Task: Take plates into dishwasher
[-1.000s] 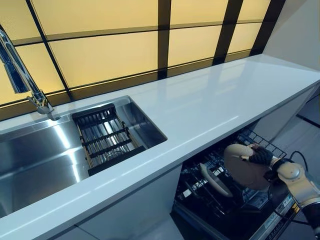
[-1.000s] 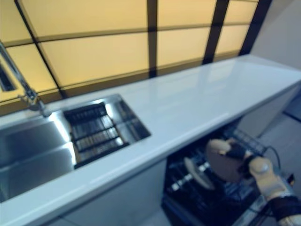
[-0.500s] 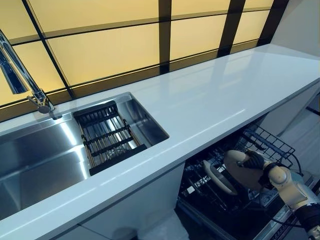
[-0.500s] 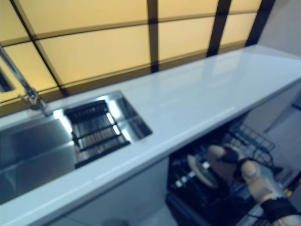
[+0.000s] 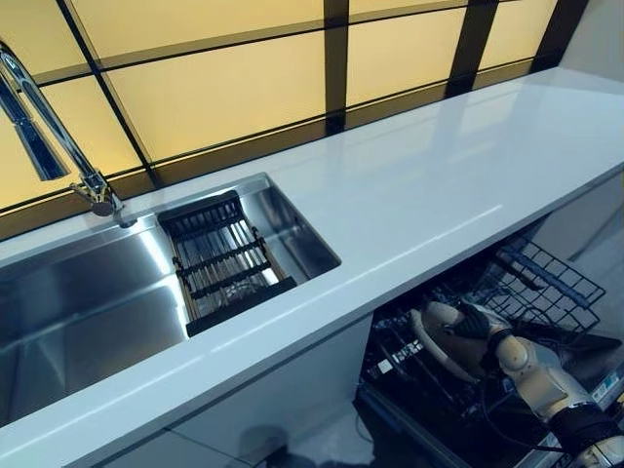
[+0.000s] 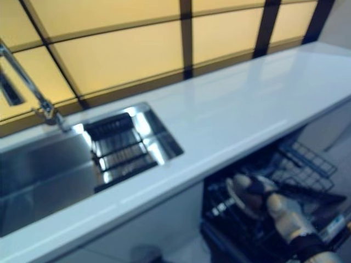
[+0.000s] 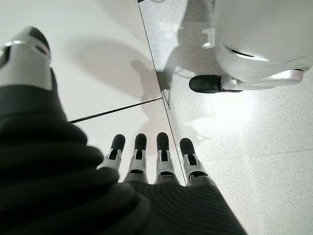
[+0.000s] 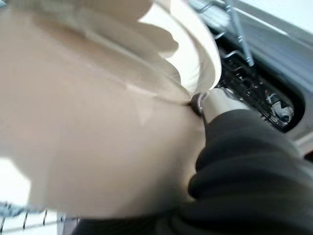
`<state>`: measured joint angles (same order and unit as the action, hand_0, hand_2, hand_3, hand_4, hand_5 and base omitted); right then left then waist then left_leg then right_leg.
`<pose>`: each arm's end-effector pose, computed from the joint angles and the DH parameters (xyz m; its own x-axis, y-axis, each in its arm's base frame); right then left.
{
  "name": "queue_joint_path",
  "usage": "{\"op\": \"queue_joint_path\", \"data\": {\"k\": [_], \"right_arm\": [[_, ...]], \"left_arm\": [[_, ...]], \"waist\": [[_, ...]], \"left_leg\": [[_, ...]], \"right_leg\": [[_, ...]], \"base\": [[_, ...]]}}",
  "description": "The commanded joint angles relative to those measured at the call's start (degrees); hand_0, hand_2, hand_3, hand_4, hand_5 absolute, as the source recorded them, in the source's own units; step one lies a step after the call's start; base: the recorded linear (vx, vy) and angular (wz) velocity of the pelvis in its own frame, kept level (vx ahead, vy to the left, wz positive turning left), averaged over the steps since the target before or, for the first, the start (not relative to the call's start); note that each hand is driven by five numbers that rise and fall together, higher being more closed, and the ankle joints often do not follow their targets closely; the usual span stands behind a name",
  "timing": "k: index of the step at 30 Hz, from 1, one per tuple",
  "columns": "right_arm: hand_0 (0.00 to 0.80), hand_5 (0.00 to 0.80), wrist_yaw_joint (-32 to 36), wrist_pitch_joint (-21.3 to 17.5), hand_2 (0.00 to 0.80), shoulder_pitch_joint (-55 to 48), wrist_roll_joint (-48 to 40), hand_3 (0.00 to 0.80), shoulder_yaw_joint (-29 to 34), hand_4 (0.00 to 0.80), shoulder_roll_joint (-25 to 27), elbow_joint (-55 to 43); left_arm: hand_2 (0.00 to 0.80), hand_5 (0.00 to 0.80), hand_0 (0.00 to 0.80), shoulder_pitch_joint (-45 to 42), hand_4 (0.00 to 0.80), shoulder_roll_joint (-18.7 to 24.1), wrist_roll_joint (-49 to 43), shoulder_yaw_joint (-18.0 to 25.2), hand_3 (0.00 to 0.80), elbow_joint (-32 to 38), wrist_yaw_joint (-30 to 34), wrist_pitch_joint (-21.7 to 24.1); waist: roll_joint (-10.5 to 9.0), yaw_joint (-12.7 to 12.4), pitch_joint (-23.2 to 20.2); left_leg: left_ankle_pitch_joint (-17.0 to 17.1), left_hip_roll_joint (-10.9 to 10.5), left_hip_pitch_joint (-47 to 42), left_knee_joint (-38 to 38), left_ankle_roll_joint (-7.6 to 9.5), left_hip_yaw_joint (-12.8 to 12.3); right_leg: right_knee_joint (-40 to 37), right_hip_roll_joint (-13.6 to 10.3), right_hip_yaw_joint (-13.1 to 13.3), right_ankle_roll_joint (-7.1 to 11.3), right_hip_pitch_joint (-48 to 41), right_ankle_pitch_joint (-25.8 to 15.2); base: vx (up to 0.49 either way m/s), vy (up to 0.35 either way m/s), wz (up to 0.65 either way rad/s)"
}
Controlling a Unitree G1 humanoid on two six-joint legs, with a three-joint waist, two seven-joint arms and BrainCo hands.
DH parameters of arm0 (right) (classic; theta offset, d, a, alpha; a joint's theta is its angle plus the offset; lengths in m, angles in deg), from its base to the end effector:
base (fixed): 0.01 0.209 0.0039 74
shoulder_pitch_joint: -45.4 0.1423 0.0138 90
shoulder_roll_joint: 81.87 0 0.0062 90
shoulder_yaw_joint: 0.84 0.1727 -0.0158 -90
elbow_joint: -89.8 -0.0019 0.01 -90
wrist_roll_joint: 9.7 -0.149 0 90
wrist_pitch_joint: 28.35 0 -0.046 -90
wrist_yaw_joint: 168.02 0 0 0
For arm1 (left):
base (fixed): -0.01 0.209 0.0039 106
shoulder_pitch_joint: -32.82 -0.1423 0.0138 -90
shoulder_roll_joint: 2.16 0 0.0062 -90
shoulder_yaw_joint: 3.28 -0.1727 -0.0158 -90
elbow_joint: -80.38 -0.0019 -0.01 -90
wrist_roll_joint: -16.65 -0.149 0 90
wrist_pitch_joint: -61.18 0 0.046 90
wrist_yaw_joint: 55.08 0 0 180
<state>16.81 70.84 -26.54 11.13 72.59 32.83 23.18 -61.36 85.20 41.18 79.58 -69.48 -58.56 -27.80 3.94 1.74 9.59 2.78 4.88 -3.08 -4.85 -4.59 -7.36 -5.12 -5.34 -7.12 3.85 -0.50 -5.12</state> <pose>0.2607 -0.2618 0.0727 0.9418 -0.0895 -0.3241 -0.2595 0.4193 -0.8699 0.0826 0.2178 -0.1092 0.4328 0.2105 -0.8766 -0.2875 0.9538 0.0871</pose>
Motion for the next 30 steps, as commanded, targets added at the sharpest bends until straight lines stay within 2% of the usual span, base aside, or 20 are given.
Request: {"op": "queue_joint_path", "data": {"k": [1, 8, 22, 23, 24, 25, 30], "right_arm": [[0.8, 0.8, -2.4, 0.6, 0.8, 7.2, -0.7, 0.8, -3.3, 0.8, -1.4, 3.2], [0.8, 0.8, -2.5, 2.4, 0.8, 9.3, -1.2, 0.8, -5.8, 0.8, -3.9, 7.4], [0.8, 0.8, -1.7, 4.6, 0.8, 11.8, -0.6, 0.8, -8.0, 0.8, -4.9, 12.5], [0.552, 0.552, -1.9, 4.8, 0.552, 11.8, -1.1, 0.552, -7.8, 0.552, -4.9, 12.3], [0.201, 0.201, -2.3, 4.7, 0.201, 11.8, -1.2, 0.201, -7.7, 0.201, -4.9, 12.1], [0.0, 0.0, -2.3, 4.8, 0.0, 11.6, -1.4, 0.0, -7.3, 0.0, -4.8, 11.7], [0.0, 0.0, -2.8, 5.1, 0.0, 10.4, -2.4, 0.0, -5.8, 0.0, -3.7, 8.7]], "left_arm": [[0.0, 0.0, 0.0, 3.9, 0.0, 1.3, 2.5, -0.3, 0.0, -0.9, -0.7, 1.9], [0.0, 0.0, 0.0, 4.4, 0.0, 1.1, 3.0, -1.2, 0.0, -1.3, -0.7, 1.7], [0.0, 0.0, 0.0, 5.5, 0.0, 0.7, 2.9, -1.8, 0.0, -2.0, -0.6, 1.6], [0.0, 0.0, 0.0, 5.6, 0.0, 0.8, 2.9, -1.9, 0.0, -1.9, -0.6, 1.4], [0.0, 0.0, 0.0, 5.6, 0.0, 0.8, 2.9, -1.9, 0.0, -1.8, -0.7, 1.3], [0.0, 0.0, 0.0, 5.6, 0.0, 0.7, 3.0, -1.8, 0.0, -1.8, -0.8, 1.4], [0.0, 0.0, 0.0, 5.2, 0.0, 0.8, 2.7, -1.2, 0.0, -1.6, -1.0, 1.2]], "waist": [[-3.17, -1.5, 0.1], [-2.51, -2.2, 0.0], [-2.22, -3.0, -0.3], [-2.23, -2.9, -0.3], [-2.24, -2.9, -0.3], [-2.32, -2.8, -0.4], [-2.75, -2.4, -0.7]], "left_leg": [[0.0, -2.3, 1.6, -0.2, 1.69, 2.3], [0.1, -2.6, 2.0, -0.2, 1.52, 2.8], [0.3, -2.8, 2.3, -0.2, 1.48, 3.3], [0.3, -2.8, 2.2, -0.2, 1.5, 3.3], [0.3, -2.8, 2.2, -0.2, 1.52, 3.3], [0.3, -2.8, 2.1, -0.2, 1.54, 3.3], [0.3, -2.6, 1.9, -0.2, 1.56, 3.1]], "right_leg": [[2.0, -3.2, -0.5, 2.21, 0.3, -0.3], [1.7, -3.5, -0.9, 2.14, 0.2, -0.4], [1.5, -3.8, -1.2, 2.11, 0.1, -0.6], [1.4, -3.8, -1.1, 2.11, 0.0, -0.6], [1.4, -3.8, -1.1, 2.1, 0.0, -0.6], [1.5, -3.8, -1.0, 2.1, 0.0, -0.6], [1.3, -3.6, -0.8, 2.14, -0.3, -0.6]], "base": [[-0.037, 0.009, 0.03], [0.0, 0.0, 0.0], [0.0, 0.004, 0.03], [0.0, 0.0, 0.0], [0.0, 0.0, 0.0], [0.0, 0.0, 0.0], [0.0, 0.0, 0.0]]}}
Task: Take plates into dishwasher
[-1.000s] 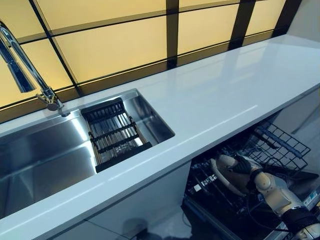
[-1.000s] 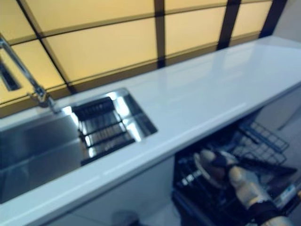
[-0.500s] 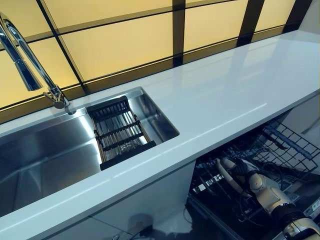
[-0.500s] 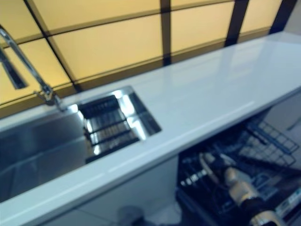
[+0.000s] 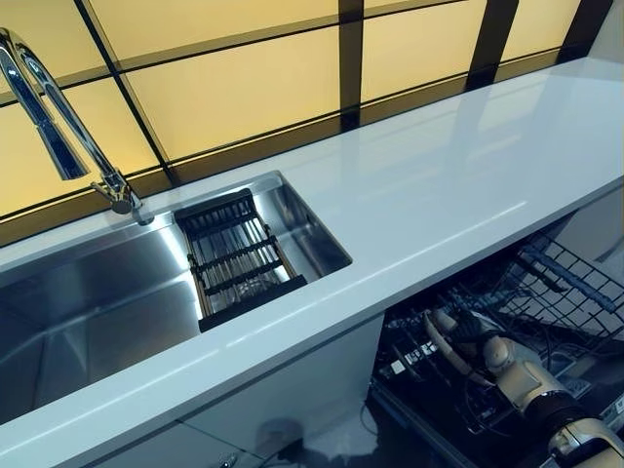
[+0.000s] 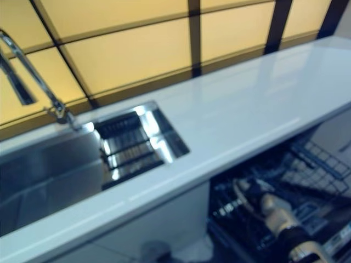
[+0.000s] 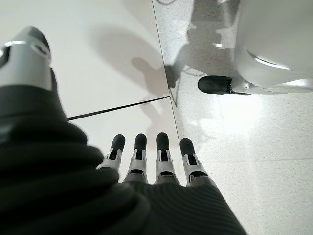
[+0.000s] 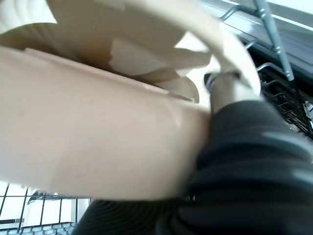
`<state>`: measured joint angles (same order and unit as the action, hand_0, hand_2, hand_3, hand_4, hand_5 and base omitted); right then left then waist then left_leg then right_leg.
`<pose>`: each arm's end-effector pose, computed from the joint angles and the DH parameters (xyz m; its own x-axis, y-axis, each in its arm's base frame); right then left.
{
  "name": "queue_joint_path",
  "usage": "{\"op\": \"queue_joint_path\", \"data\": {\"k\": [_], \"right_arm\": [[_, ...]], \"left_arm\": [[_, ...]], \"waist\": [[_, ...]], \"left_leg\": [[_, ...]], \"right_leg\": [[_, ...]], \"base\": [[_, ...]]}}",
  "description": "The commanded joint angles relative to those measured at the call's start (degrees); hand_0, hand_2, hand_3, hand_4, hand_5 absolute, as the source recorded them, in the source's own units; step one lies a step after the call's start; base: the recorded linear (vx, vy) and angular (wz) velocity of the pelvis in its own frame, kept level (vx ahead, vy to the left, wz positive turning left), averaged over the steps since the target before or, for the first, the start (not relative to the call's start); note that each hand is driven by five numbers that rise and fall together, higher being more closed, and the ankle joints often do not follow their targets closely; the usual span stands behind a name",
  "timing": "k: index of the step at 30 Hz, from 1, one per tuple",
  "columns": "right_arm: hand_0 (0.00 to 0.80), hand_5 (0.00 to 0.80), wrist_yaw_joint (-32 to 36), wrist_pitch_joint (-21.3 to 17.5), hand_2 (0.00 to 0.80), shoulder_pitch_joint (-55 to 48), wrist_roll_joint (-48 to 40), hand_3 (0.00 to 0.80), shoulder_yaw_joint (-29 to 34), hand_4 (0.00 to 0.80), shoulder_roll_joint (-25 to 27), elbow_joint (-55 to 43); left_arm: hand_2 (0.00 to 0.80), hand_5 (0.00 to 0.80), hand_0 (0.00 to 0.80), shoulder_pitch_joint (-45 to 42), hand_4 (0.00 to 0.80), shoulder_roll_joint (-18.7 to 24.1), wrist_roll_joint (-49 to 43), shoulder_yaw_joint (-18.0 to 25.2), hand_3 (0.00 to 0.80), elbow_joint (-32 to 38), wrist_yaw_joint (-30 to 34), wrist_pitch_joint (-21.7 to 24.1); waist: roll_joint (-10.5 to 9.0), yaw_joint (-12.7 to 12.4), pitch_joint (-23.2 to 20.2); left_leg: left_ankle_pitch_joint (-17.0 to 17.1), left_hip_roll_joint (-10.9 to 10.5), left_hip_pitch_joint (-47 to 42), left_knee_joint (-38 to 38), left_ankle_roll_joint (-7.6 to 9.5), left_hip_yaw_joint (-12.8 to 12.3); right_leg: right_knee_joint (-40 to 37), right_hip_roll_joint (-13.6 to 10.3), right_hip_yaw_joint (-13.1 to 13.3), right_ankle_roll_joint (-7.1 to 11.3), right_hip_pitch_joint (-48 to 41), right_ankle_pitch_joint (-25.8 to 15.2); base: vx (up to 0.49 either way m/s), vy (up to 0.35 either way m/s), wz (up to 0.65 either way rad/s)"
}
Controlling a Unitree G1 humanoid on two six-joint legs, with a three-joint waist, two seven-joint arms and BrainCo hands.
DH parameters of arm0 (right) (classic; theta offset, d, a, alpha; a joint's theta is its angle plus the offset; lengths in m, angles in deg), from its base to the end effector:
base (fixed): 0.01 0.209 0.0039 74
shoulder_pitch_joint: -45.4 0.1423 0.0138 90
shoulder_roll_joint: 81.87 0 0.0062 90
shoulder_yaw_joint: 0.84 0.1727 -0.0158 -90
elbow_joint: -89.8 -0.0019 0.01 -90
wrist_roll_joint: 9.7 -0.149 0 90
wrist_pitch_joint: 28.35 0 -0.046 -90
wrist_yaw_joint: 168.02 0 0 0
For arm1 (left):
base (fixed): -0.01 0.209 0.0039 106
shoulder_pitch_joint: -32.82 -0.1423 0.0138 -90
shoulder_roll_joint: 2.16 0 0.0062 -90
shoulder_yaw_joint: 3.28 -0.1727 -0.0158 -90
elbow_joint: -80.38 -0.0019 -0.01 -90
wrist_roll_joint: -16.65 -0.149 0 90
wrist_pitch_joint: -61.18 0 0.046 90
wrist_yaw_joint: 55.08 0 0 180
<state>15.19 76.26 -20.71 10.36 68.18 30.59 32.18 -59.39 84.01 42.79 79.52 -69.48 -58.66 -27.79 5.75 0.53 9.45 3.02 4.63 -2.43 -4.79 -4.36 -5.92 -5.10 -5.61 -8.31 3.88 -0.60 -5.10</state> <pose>0.2724 -0.2605 0.0615 0.8979 -0.2003 -0.3919 -0.2812 0.4239 -0.8610 0.0952 0.2099 -0.1079 0.4616 0.1900 -0.8665 -0.3055 0.9511 0.0458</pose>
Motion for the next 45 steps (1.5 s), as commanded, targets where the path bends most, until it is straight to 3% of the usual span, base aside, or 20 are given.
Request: {"op": "queue_joint_path", "data": {"k": [1, 20, 32, 45], "right_arm": [[0.0, 0.0, -1.1, -0.1, 0.0, 4.5, -1.8, 0.0, -1.2, 0.0, -1.2, -0.7], [0.0, 0.0, 2.6, 4.0, 0.0, 3.9, -6.2, 0.0, 8.1, 0.0, 7.5, -11.3], [0.0, 0.0, 6.7, 5.9, 0.0, 4.4, -11.0, 0.0, 13.3, 0.0, 15.5, -13.0], [0.0, 0.0, 5.2, 7.6, 0.0, -3.6, -26.5, 0.0, 21.9, 0.0, 14.3, -12.4]], "left_arm": [[0.0, 0.0, 0.0, 3.2, 0.0, 2.0, 1.1, -1.1, 0.0, -1.6, -0.9, 1.1], [0.0, 0.0, 0.0, 2.3, 0.0, 2.8, 2.6, 3.2, 0.0, -5.0, -2.9, -1.5], [0.0, 0.0, 0.0, 2.8, 0.0, 2.9, 2.9, 5.1, 0.0, -7.8, -4.0, -4.4], [0.0, 0.0, 0.0, 2.9, 0.0, 2.8, 1.9, 7.1, 0.0, -10.4, -5.2, -6.8]], "waist": [[-4.6, -1.2, -0.6], [-7.46, 0.8, -2.5], [-10.25, 2.6, -4.9], [-11.41, 4.6, -6.1]], "left_leg": [[0.0, -2.4, 1.2, -0.2, 1.32, 1.6], [-0.5, -1.3, -0.6, -0.2, 1.42, 0.2], [-1.5, -0.5, -2.5, -0.2, 1.54, -2.5], [-2.6, -0.7, -4.2, -0.2, 2.35, -4.1]], "right_leg": [[1.3, -3.3, 0.4, 2.11, -0.3, -0.6], [0.8, -2.0, 1.6, 2.15, -1.7, -0.3], [0.6, -1.5, 3.0, 2.83, -2.5, -0.3], [1.6, -1.8, 4.4, 3.19, -2.9, -0.3]], "base": [[0.0, 0.0, 0.0], [0.01, 0.004, -0.01], [0.022, 0.033, -0.07], [0.018, 0.051, -0.1]]}}
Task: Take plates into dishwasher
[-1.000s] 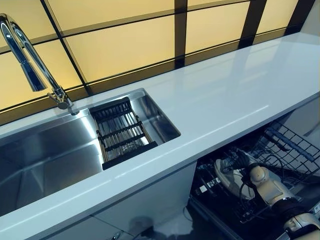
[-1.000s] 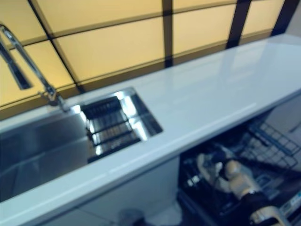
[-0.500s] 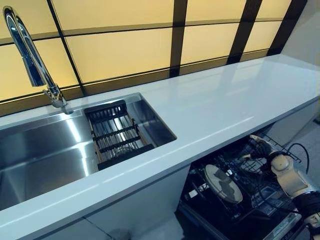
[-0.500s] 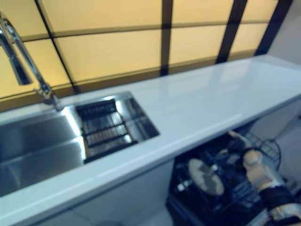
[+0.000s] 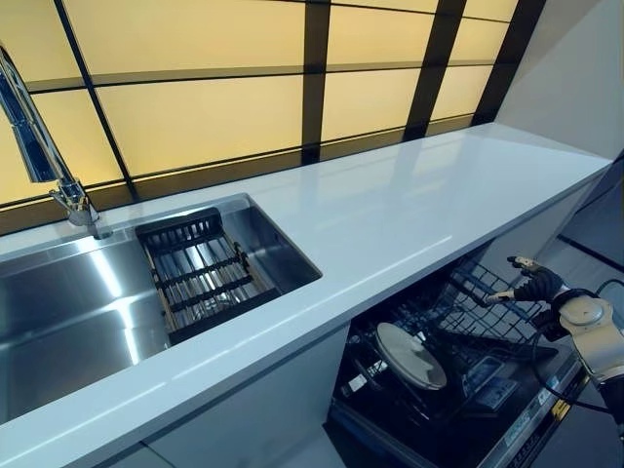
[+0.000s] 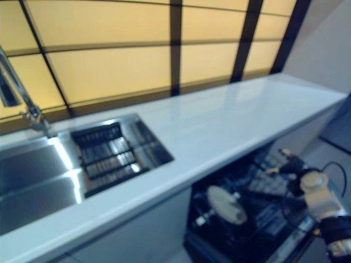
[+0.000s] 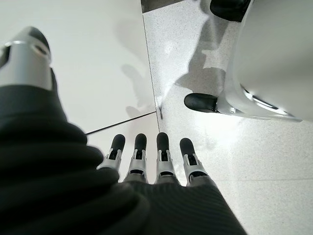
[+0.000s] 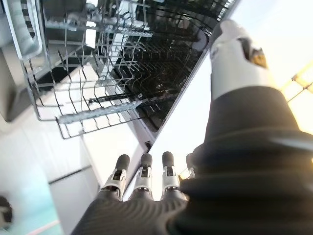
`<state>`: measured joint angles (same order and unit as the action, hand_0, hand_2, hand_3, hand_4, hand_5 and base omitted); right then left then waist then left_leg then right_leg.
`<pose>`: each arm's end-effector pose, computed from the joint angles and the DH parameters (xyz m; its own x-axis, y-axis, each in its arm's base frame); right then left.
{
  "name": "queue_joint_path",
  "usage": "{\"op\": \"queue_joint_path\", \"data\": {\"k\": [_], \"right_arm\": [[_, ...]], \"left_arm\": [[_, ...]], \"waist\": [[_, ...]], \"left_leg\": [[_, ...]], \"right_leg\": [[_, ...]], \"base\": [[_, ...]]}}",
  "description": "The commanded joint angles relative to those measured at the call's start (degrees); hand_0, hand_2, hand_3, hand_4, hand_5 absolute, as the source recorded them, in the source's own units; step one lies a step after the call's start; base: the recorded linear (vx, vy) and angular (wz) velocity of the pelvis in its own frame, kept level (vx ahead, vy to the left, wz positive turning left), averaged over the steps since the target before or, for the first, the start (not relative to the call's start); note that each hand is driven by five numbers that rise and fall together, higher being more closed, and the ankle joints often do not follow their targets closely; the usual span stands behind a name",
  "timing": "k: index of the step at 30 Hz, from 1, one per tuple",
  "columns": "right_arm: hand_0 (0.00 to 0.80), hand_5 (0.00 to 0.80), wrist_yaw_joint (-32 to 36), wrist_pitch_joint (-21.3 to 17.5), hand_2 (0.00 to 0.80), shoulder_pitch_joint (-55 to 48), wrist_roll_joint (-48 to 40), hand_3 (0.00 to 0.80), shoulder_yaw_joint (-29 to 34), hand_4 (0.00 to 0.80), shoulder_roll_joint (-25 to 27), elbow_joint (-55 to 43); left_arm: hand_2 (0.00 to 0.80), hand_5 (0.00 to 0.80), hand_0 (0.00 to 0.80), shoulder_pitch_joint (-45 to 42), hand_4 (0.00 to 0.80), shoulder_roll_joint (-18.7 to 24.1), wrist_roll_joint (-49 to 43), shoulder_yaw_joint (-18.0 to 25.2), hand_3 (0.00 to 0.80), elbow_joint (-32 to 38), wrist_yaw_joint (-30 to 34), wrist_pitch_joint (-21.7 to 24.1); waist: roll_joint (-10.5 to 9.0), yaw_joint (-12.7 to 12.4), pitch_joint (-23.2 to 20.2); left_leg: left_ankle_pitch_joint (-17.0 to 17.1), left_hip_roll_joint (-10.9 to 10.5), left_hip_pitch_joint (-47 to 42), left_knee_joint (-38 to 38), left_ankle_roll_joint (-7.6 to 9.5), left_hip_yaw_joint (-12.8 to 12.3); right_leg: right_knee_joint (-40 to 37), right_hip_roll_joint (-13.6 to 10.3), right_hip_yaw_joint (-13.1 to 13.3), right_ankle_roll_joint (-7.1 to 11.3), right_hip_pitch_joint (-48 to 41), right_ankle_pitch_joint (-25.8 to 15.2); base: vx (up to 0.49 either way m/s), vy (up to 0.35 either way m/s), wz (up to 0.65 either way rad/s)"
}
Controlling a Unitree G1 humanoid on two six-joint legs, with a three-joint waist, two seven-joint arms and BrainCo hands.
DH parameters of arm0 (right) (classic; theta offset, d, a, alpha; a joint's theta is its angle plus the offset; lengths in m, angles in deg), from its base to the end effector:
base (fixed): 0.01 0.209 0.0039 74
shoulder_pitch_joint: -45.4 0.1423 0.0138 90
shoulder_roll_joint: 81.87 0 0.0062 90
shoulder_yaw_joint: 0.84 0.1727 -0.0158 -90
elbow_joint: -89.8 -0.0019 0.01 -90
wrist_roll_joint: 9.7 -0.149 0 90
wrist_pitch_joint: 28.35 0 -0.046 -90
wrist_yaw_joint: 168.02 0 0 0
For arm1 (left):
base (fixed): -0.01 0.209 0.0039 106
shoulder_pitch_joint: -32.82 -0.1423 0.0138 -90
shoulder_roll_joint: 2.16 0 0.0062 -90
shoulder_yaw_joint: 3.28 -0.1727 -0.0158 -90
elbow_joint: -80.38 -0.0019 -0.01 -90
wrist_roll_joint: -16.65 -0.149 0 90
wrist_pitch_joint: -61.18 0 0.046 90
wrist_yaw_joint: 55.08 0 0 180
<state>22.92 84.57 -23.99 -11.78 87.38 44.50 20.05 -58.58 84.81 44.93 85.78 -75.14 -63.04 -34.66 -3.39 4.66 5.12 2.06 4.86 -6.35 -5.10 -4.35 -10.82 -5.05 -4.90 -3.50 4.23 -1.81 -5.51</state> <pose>0.2574 -0.3295 0.1512 0.9020 -0.3078 -0.3028 0.0105 0.7167 -0.6973 0.0785 0.2254 -0.1126 0.2454 0.2853 -0.9265 -0.4608 0.8752 0.1475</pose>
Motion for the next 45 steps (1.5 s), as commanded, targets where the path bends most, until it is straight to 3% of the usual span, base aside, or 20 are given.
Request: {"op": "queue_joint_path", "data": {"k": [1, 8, 11, 13, 14, 16, 20, 21, 23, 25, 26, 29, 31, 33, 35, 37, 39, 41, 43, 45], "right_arm": [[0.0, 0.0, -3.0, -0.9, 0.0, -1.7, -5.3, 0.0, 3.9, 0.0, 0.1, -0.1], [0.0, 0.0, -3.9, -4.3, 0.0, -12.0, -9.0, 0.0, 12.8, 0.0, -2.1, 0.8], [0.0, 0.0, -5.8, -5.4, 0.0, -10.9, -11.2, 0.0, 12.6, 0.0, -3.2, 2.9], [0.0, 0.0, -7.6, -5.3, 0.0, -9.8, -13.1, 0.0, 11.7, 0.0, -3.9, 4.1], [0.0, 0.0, -9.0, -5.3, 0.0, -9.1, -14.6, 0.0, 11.1, 0.0, -4.6, 5.7], [0.0, 0.0, -10.3, -5.3, 0.0, -8.6, -16.0, 0.0, 10.9, 0.0, -5.1, 8.4], [0.0, 0.0, -12.1, -6.0, 0.0, -8.1, -17.2, 0.0, 10.6, 0.0, -6.0, 13.1], [0.0, 0.0, -12.4, -5.7, 0.0, -8.0, -18.7, 0.0, 10.5, 0.0, -6.1, 13.6], [0.0, 0.0, -12.4, -5.5, 0.0, -7.9, -19.5, 0.0, 10.1, 0.0, -6.1, 13.5], [0.0, 0.0, -10.7, -3.7, 0.0, -7.2, -22.9, 0.0, 9.4, 0.0, -6.0, 12.3], [0.0, 0.0, -9.6, -3.5, 0.0, -7.2, -23.0, 0.0, 9.4, 0.0, -5.8, 12.4], [0.0, 0.0, -6.6, -2.9, 0.0, -8.6, -23.5, 0.0, 10.2, 0.0, -5.5, 11.8], [0.0, 0.0, -5.9, -2.1, 0.0, -9.8, -24.0, 0.0, 11.0, 0.0, -5.8, 11.1], [0.0, 0.0, -4.4, -0.6, 0.0, -11.9, -24.8, 0.0, 12.1, 0.0, -6.9, 10.4], [0.0, 0.0, -4.3, -1.7, 0.0, -15.9, -24.4, 0.0, 13.5, 0.0, -8.4, 11.4], [0.0, 0.0, -3.8, -2.3, 0.0, -17.3, -26.1, 0.0, 14.2, 0.0, -9.0, 14.1], [0.0, 0.0, -3.4, -2.3, 0.0, -17.5, -26.5, 0.0, 14.9, 0.0, -9.5, 16.0], [0.0, 0.0, -3.7, -1.2, 0.0, -17.1, -27.3, 0.0, 15.0, 0.0, -10.4, 17.8], [0.0, 0.0, -4.7, -1.0, 0.0, -18.1, -27.7, 0.0, 15.8, 0.0, -11.6, 19.4], [0.0, 0.0, -6.0, -2.2, 0.0, -19.3, -29.0, 0.0, 16.0, 0.0, -13.0, 20.4]], "left_arm": [[0.0, 0.0, 0.0, 2.0, 0.0, 2.1, -0.8, 0.9, 0.0, -5.0, -0.6, -0.2], [0.0, 0.0, 0.0, 0.3, 0.0, 3.5, -2.9, 1.9, 0.0, -4.2, -1.2, -1.7], [0.0, 0.0, 0.0, 1.4, 0.0, 5.0, -1.5, 2.0, 0.0, -3.7, -2.3, -3.7], [0.0, 0.0, 0.0, 1.9, 0.0, 5.7, -0.7, 1.4, 0.0, -3.6, -2.4, -4.2], [0.0, 0.0, 0.0, 2.4, 0.0, 5.9, -0.3, 0.7, 0.0, -3.8, -2.3, -4.0], [0.0, 0.0, 0.0, 3.0, 0.0, 6.2, -0.2, 0.1, 0.0, -4.0, -2.3, -4.0], [0.0, 0.0, 0.0, 3.9, 0.0, 7.1, -0.8, -0.4, 0.0, -3.7, -2.7, -4.2], [0.0, 0.0, 0.0, 4.6, 0.0, 7.7, -1.0, -0.5, 0.0, -3.7, -3.1, -4.3], [0.0, 0.0, 0.0, 4.9, 0.0, 8.2, -0.8, -0.4, 0.0, -3.9, -3.3, -4.1], [0.0, 0.0, 0.0, 5.9, 0.0, 8.9, 0.7, 0.9, 0.0, -4.4, -4.8, -3.6], [0.0, 0.0, 0.0, 6.2, 0.0, 8.9, 1.6, 1.5, 0.0, -4.4, -5.3, -3.3], [0.0, 0.0, 0.0, 5.1, 0.0, 6.1, 4.1, 4.2, 0.0, -2.2, -6.1, -1.9], [0.0, 0.0, 0.0, 4.4, 0.0, 5.2, 4.2, 4.6, 0.0, -1.0, -6.1, -1.8], [0.0, 0.0, 0.0, 3.9, 0.0, 4.0, 4.1, 4.9, 0.0, -0.7, -6.3, -1.1], [0.0, 0.0, 0.0, 3.4, 0.0, 3.7, 3.7, 5.3, 0.0, -0.7, -5.3, -1.4], [0.0, 0.0, 0.0, 3.1, 0.0, 3.4, 3.0, 5.8, 0.0, -1.0, -4.1, -1.9], [0.0, 0.0, 0.0, 2.9, 0.0, 2.9, 2.4, 5.9, 0.0, -1.5, -3.7, -1.6], [0.0, 0.0, 0.0, 2.8, 0.0, 2.9, 1.3, 6.3, 0.0, -2.2, -3.4, -1.2], [0.0, 0.0, 0.0, 3.4, 0.0, 3.2, 0.1, 5.6, 0.0, -2.7, -2.9, -1.3], [0.0, 0.0, 0.0, 4.1, 0.0, 3.4, -0.1, 4.4, 0.0, -3.1, -3.0, -1.0]], "waist": [[-2.29, 0.7, -1.7], [-1.96, 1.9, -0.8], [-1.41, 0.8, -0.5], [-0.56, -0.8, -0.2], [-0.21, -2.2, 0.0], [-0.45, -3.9, -0.1], [-1.74, -6.6, -0.3], [-2.46, -7.1, 0.3], [-2.55, -7.2, 1.0], [-2.19, -8.4, 2.2], [-2.11, -8.6, 2.5], [-2.12, -8.9, 3.5], [-1.99, -8.6, 3.8], [-1.94, -7.6, 4.1], [-1.91, -6.3, 4.2], [-2.76, -5.2, 4.1], [-3.8, -4.3, 3.9], [-3.37, -3.3, 2.6], [-1.36, -1.8, 1.5], [-0.69, -1.6, 1.2]], "left_leg": [[-1.7, -1.1, -0.3, 0.1, 2.44, 0.8], [-1.5, -0.9, -0.6, 0.1, 2.4, -0.9], [-0.7, -0.6, 0.7, 0.1, 3.34, -1.1], [0.5, -0.5, 2.5, 0.1, 4.31, 0.2], [1.2, -0.5, 4.3, 1.1, 4.79, 2.0], [1.5, -0.4, 6.2, 2.7, 4.99, 3.6], [1.8, 1.6, 10.0, 5.7, 4.25, 5.0], [2.3, 3.9, 12.8, 7.8, 2.84, 6.7], [2.4, 5.3, 14.2, 9.2, 2.11, 7.5], [5.0, 10.2, 17.7, 10.6, -0.44, 8.8], [6.0, 10.9, 18.6, 10.6, -1.38, 9.5], [11.4, 13.1, 19.7, 5.7, -3.91, 9.3], [12.5, 14.3, 19.3, 2.4, -4.15, 7.2], [13.0, 14.8, 20.0, 2.0, -4.27, 3.2], [11.6, 13.8, 19.4, 6.8, -3.59, -1.2], [5.9, 10.8, 18.3, 16.0, -2.09, -1.8], [0.3, 6.6, 16.6, 23.6, -0.4, -0.6], [-4.3, 0.2, 10.6, 21.1, 1.7, 0.8], [-4.0, -0.6, 5.0, 12.1, 1.85, -0.3], [-2.4, -1.6, 3.5, 6.8, 1.94, 1.3]], "right_leg": [[1.8, -2.6, -0.2, 2.95, -1.6, 0.1], [1.8, -4.2, 0.9, 5.41, 0.8, -3.3], [9.6, -6.0, 0.7, 6.02, 2.4, -3.5], [18.0, -7.0, 1.4, 5.5, 3.8, -4.5], [21.5, -7.1, 2.7, 4.68, 3.6, -5.1], [23.4, -8.1, 3.7, 4.38, 1.4, -6.6], [20.6, -10.7, 4.2, 5.15, -3.4, -7.0], [16.9, -10.7, 5.3, 5.54, -4.8, -3.7], [16.5, -10.2, 5.7, 5.79, -4.7, -1.7], [14.5, -7.9, 3.7, 5.09, -7.2, 9.4], [13.5, -6.9, 2.9, 4.36, -8.3, 11.4], [8.6, -3.1, 2.4, 1.78, -9.8, 11.8], [8.2, -1.8, 0.9, 0.93, -9.5, 11.9], [7.4, -0.3, -1.4, 0.31, -9.5, 11.9], [7.1, 0.0, -4.1, -0.56, -8.9, 11.3], [7.5, -0.8, -6.4, -1.72, -7.2, 10.0], [7.7, -1.9, -7.2, -2.04, -5.7, 8.7], [8.5, -1.5, -7.0, -1.72, -2.5, 7.3], [9.3, 0.3, -8.3, -1.47, -1.1, 7.0], [9.0, 0.7, -8.7, -1.01, -0.4, 6.1]], "base": [[0.037, 0.044, -0.02], [-0.058, -0.039, -0.15], [-0.255, -0.131, -0.43], [-0.298, -0.174, -0.5], [-0.287, -0.236, -0.36], [-0.266, -0.312, -0.02], [-0.183, -0.417, 0.17], [-0.179, -0.54, -0.06], [-0.137, -0.393, -0.16], [-0.201, -0.43, 0.15], [-0.201, -0.41, 0.15], [-0.228, -0.4, 0.08], [-0.147, -0.222, -0.06], [-0.198, -0.224, 0.34], [-0.297, -0.211, 0.5], [-0.309, -0.205, 0.73], [-0.203, -0.119, 0.64], [-0.165, 0.016, 0.16], [-0.105, 0.087, 0.01], [-0.046, 0.029, 0.67]]}}
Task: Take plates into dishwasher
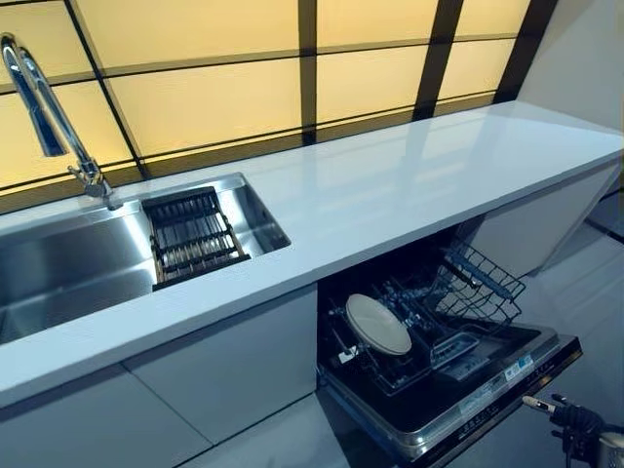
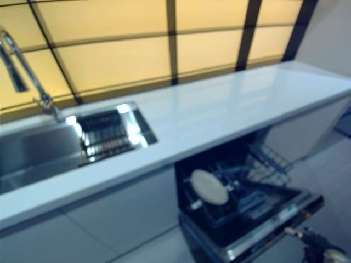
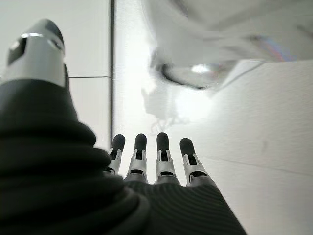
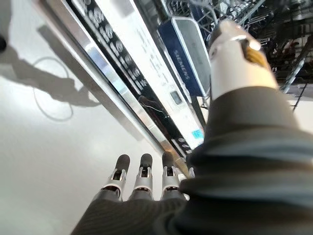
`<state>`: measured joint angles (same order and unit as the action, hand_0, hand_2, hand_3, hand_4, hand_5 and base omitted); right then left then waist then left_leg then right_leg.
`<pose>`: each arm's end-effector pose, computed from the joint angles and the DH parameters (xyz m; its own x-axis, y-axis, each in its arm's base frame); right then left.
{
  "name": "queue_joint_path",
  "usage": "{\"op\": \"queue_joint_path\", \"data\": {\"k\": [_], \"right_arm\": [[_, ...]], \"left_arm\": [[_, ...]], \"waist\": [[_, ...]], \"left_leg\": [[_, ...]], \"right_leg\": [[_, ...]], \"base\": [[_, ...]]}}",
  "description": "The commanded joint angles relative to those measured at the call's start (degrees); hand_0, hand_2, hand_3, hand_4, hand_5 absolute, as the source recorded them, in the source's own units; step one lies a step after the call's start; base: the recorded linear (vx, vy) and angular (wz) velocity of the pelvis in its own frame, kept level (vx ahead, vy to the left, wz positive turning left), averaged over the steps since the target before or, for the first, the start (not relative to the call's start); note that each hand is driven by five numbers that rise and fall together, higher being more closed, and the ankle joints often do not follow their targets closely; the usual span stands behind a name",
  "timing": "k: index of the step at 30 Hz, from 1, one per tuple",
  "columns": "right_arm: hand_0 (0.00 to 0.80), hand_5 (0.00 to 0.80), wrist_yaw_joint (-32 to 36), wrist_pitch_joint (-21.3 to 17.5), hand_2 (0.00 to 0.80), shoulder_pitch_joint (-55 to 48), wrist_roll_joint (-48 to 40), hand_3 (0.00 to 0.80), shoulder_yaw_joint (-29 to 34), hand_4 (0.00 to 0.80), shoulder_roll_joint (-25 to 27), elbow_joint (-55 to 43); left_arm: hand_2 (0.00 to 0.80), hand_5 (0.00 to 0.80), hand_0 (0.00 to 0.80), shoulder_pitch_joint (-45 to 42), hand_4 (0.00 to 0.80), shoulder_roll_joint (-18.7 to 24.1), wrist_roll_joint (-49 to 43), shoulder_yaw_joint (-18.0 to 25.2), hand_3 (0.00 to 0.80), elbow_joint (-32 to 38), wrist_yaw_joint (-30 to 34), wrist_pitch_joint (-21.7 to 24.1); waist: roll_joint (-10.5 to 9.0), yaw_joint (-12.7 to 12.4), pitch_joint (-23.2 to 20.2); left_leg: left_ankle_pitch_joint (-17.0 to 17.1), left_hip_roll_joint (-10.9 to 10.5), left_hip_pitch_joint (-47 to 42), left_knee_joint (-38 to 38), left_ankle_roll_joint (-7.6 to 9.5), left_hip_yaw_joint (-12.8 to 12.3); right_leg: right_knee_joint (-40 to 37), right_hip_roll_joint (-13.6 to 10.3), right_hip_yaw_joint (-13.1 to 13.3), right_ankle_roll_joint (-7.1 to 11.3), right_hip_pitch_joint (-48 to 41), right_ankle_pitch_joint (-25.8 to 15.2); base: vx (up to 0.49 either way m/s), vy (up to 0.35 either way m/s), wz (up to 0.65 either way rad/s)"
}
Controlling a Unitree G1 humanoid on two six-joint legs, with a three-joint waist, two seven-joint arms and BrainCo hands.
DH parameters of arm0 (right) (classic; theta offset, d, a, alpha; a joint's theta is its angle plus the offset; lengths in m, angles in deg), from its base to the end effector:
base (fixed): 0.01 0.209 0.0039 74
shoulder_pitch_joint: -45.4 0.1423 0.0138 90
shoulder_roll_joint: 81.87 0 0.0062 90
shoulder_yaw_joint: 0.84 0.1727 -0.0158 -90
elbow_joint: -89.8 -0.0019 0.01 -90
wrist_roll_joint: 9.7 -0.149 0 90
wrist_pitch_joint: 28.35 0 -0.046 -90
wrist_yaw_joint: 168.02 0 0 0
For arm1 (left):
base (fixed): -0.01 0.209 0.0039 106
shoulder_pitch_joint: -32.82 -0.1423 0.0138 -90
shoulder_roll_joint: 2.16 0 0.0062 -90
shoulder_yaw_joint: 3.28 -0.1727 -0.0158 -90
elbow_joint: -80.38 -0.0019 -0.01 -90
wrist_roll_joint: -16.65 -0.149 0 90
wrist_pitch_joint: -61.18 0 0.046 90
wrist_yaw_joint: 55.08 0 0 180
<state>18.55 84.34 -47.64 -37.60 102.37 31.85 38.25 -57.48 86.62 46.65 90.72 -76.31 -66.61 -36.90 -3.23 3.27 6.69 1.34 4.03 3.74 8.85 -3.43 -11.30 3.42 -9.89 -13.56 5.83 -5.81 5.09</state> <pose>0.1359 -0.3682 0.0098 0.5478 -0.4001 -0.7347 0.4254 0.8894 -0.1672 0.0804 0.2419 -0.1085 0.1698 0.3625 -0.9164 -0.5648 0.7978 0.2110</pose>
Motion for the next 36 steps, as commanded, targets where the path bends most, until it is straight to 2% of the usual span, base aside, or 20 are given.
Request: {"op": "queue_joint_path", "data": {"k": [1, 3, 6, 7, 9, 10, 11, 12, 14, 17, 21, 32, 34, 36], "right_arm": [[0.0, 0.0, -2.5, -2.6, 0.0, 3.7, -5.0, 0.0, 1.0, 0.0, -1.6, 3.2], [0.0, 0.0, -2.0, -3.1, 0.0, 3.2, -7.1, 0.0, 1.1, 0.0, -2.8, 4.9], [0.0, 0.0, -2.0, -3.8, 0.0, 3.7, -12.0, 0.0, 1.3, 0.0, -4.9, 5.8], [0.0, 0.0, -1.6, -4.3, 0.0, 3.4, -11.5, 0.0, 1.3, 0.0, -5.8, 6.1], [0.0, 0.0, -2.2, -4.3, 0.0, 3.9, -10.9, 0.0, -0.5, 0.0, -8.3, 6.0], [0.0, 0.0, -2.3, -4.4, 0.0, 4.0, -10.9, 0.0, -0.6, 0.0, -8.6, 6.2], [0.0, 0.0, -2.6, -5.2, 0.0, 4.4, -10.6, 0.0, -1.3, 0.0, -9.5, 7.4], [0.0, 0.0, -2.8, -7.5, 0.0, 5.2, -10.6, 0.0, -2.1, 0.0, -10.6, 11.1], [0.0, 0.0, -2.3, -8.1, 0.0, 5.4, -11.4, 0.0, -2.4, 0.0, -10.9, 12.9], [0.0, 0.0, -0.9, -7.6, 0.0, 5.4, -11.6, 0.0, -2.0, 0.0, -10.4, 16.8], [0.0, 0.0, -1.2, -7.2, 0.0, 4.6, -10.0, 0.0, -0.4, 0.0, -9.3, 19.6], [0.0, 0.0, -2.4, -6.6, 0.0, 1.9, -6.8, 0.0, 2.9, 0.0, -6.2, 20.8], [0.0, 0.0, -2.3, -7.1, 0.0, 1.9, -7.6, 0.0, 2.9, 0.0, -6.1, 21.0], [0.0, 0.0, -1.1, -7.6, 0.0, 1.5, -10.4, 0.0, 2.7, 0.0, -6.5, 20.6]], "left_arm": [[0.0, 0.0, 0.0, 3.6, 0.0, 1.7, -1.6, -1.3, 0.0, -2.6, 0.5, 2.1], [0.0, 0.0, 0.0, 4.4, 0.0, 1.9, -1.9, -2.3, 0.0, -3.2, 0.7, 2.8], [0.0, 0.0, 0.0, 4.0, 0.0, 2.0, -1.6, -3.4, 0.0, -3.9, 1.1, 4.1], [0.0, 0.0, 0.0, 3.6, 0.0, 2.3, -1.6, -3.2, 0.0, -4.6, 1.4, 4.9], [0.0, 0.0, 0.0, 3.1, 0.0, 3.0, -1.2, -2.0, 0.0, -3.9, 0.9, 4.6], [0.0, 0.0, 0.0, 3.1, 0.0, 3.2, -1.1, -2.0, 0.0, -3.8, 0.9, 4.5], [0.0, 0.0, 0.0, 3.2, 0.0, 3.7, 0.0, -2.0, 0.0, -3.6, 0.7, 4.2], [0.0, 0.0, 0.0, 4.0, 0.0, 4.1, 0.9, -2.3, 0.0, -3.9, 0.6, 4.2], [0.0, 0.0, 0.0, 4.9, 0.0, 4.4, 2.0, -2.4, 0.0, -5.1, 0.4, 4.5], [0.0, 0.0, 0.0, 5.0, 0.0, 3.9, 2.6, -1.1, 0.0, -5.6, 0.5, 4.5], [0.0, 0.0, 0.0, 4.1, 0.0, 2.5, 0.7, -1.7, 0.0, -5.6, 0.4, 5.2], [0.0, 0.0, 0.0, 4.0, 0.0, 3.8, 0.2, -1.4, 0.0, -4.2, 0.7, 4.5], [0.0, 0.0, 0.0, 4.1, 0.0, 4.1, -0.1, -1.5, 0.0, -4.2, 1.2, 4.5], [0.0, 0.0, 0.0, 4.4, 0.0, 4.6, -0.8, -1.9, 0.0, -4.0, 1.6, 4.3]], "waist": [[-0.65, -0.3, -0.4], [-0.64, -0.1, -0.1], [-0.12, -0.1, 0.3], [-0.09, -0.2, 0.4], [0.39, -1.6, 0.5], [0.35, -1.7, 0.6], [0.5, -2.0, 0.7], [0.71, -2.4, 0.7], [0.34, -2.3, 0.6], [-0.3, -2.9, 0.3], [-0.31, -3.2, 0.2], [0.31, -2.0, 0.4], [0.4, -1.9, 0.5], [0.67, -1.3, 0.8]], "left_leg": [[-1.2, -2.0, -6.9, -9.0, 1.31, 3.7], [-1.0, -3.1, -7.1, -10.8, 1.84, 4.6], [-0.4, -3.5, -7.3, -13.1, 2.59, 6.0], [-0.4, -3.7, -7.1, -13.0, 2.98, 6.0], [0.4, -2.5, -6.4, -12.8, 3.44, 4.3], [0.5, -2.4, -6.3, -12.8, 3.49, 4.2], [0.8, -1.7, -6.0, -12.8, 3.53, 4.1], [1.1, -0.3, -5.4, -12.7, 3.23, 4.7], [1.4, 0.4, -5.1, -12.5, 2.71, 5.0], [2.4, 2.6, -4.7, -12.0, 0.85, 4.5], [3.1, 3.6, -4.6, -12.1, -0.29, 5.0], [3.4, 3.1, -5.1, -13.2, -0.62, 5.6], [3.1, 2.5, -5.1, -13.2, -0.27, 6.5], [2.9, 1.9, -5.0, -13.2, 0.44, 8.3]], "right_leg": [[0.3, 6.0, 1.8, -2.28, 4.4, -5.4], [-0.5, 6.1, 2.4, -1.69, 5.6, -6.8], [-0.5, 6.3, 3.8, -1.12, 7.1, -7.7], [1.1, 5.6, 4.0, -0.71, 7.9, -8.2], [5.5, 1.6, 2.8, 0.82, 8.5, -9.4], [5.6, 1.3, 3.0, 0.92, 8.6, -9.5], [5.2, 0.1, 3.6, 1.14, 8.7, -10.2], [4.0, -0.1, 5.3, 1.2, 8.2, -9.1], [1.9, 0.6, 5.8, 1.15, 7.2, -8.2], [-0.9, 1.1, 5.2, 1.12, 4.8, -7.0], [-2.3, 1.5, 4.3, 0.53, 3.1, -6.5], [-3.2, 1.3, 3.9, 0.51, 2.5, -6.8], [-2.9, 1.7, 4.9, 0.4, 2.8, -6.6], [-1.6, 2.2, 7.7, 0.19, 3.7, -6.1]], "base": [[-0.085, -0.007, 0.82], [-0.097, -0.014, 0.23], [-0.108, -0.033, 0.0], [-0.136, -0.071, -0.12], [-0.157, -0.114, -0.09], [-0.148, -0.162, -0.32], [-0.131, -0.249, -0.56], [-0.132, -0.317, -0.5], [-0.052, -0.217, -0.1], [-0.026, -0.16, 0.03], [-0.028, -0.084, 0.09], [-0.044, -0.015, 0.03], [-0.047, -0.039, 0.0], [-0.051, -0.088, 0.02]]}}
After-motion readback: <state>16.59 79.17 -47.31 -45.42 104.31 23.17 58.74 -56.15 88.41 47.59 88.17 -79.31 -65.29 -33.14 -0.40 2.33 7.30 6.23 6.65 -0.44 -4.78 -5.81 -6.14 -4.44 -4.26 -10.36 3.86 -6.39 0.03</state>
